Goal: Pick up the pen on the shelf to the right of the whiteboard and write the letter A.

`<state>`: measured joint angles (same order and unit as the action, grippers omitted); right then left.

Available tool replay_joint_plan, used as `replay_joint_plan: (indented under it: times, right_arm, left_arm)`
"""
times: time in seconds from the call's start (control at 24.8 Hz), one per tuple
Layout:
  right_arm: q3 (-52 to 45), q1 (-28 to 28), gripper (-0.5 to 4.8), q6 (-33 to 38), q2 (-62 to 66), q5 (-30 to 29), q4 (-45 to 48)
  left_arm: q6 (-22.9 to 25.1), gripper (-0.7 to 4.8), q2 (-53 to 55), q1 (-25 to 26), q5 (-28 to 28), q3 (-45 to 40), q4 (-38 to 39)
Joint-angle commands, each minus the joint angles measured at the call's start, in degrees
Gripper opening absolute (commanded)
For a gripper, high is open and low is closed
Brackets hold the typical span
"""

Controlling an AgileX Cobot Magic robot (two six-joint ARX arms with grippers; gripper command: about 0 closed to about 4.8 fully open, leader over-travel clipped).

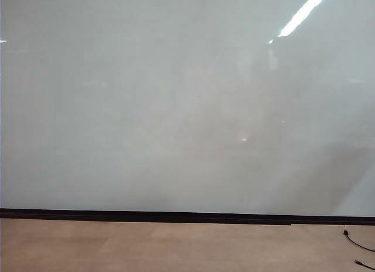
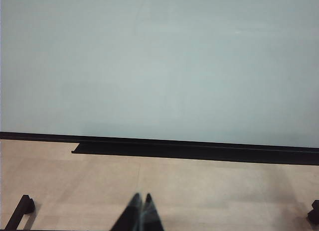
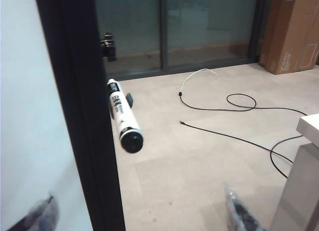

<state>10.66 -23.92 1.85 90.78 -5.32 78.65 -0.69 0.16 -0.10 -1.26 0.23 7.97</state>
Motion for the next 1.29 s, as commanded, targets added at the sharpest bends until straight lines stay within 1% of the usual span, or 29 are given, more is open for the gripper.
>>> replay_joint_plan:
  times: [0.04,0.12,0.56,0.77,0.85,0.97,1.17,1.29]
  right_arm:
    - [1.4,-1.0,4.26,0.1,1.4,-2.3,1.7]
    - [2.5,-1.6,4.17,0.1,2.7,-3.7,1.8]
    - [9.3,-3.9,4.16,0.1,8.9,-11.9,2.0]
    - [11.6,-6.3,3.58,0.1,10.0,-17.7,1.9]
    - [12.5,-7.0,3.59,0.2,10.6,-19.3,1.9]
    - [14.6,-7.8,3.59,1.3,12.8,-23.4,1.9]
    - [17.5,-7.4,3.59,1.6,16.2,-25.9,2.1]
    - [18.7,-7.4,3.59,1.6,16.4,-25.9,2.1]
  left_arm:
    - [0.2,-0.04,0.0,0.0,0.0,0.2,-0.3]
    - [0.2,-0.05,0.0,0.0,0.0,0.2,-0.3]
    - [0.2,-0.05,0.0,0.0,0.0,0.2,-0.3]
    - [0.2,-0.04,0.0,0.0,0.0,0.2,-0.3]
    - [0.2,-0.05,0.0,0.0,0.0,0.2,-0.3]
    - [0.2,-0.04,0.0,0.0,0.0,0.2,-0.3]
    - [0.2,-0.04,0.0,0.0,0.0,0.2,-0.3]
    - [0.2,-0.04,0.0,0.0,0.0,0.2,-0.3]
